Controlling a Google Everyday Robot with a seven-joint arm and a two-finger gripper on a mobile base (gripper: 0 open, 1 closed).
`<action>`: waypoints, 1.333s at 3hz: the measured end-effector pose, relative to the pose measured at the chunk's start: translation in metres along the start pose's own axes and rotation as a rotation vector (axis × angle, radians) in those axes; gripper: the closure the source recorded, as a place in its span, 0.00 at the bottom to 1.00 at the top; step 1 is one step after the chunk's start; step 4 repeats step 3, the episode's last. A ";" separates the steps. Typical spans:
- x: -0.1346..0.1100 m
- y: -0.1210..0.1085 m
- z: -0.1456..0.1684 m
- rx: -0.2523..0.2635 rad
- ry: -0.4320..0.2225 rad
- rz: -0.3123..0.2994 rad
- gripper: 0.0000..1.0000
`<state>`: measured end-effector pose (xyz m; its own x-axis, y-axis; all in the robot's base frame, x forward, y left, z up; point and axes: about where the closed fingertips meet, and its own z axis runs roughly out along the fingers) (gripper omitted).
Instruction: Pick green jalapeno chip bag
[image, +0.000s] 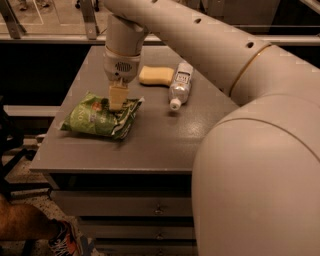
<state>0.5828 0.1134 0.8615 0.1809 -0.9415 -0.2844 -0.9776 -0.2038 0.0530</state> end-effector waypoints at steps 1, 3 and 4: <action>-0.005 0.005 -0.034 0.069 -0.018 -0.027 1.00; 0.001 0.014 -0.092 0.190 -0.113 -0.069 1.00; 0.001 0.014 -0.092 0.190 -0.113 -0.069 1.00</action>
Offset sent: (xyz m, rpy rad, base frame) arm -0.0107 -0.0434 0.1154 0.1089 -0.2185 -0.0024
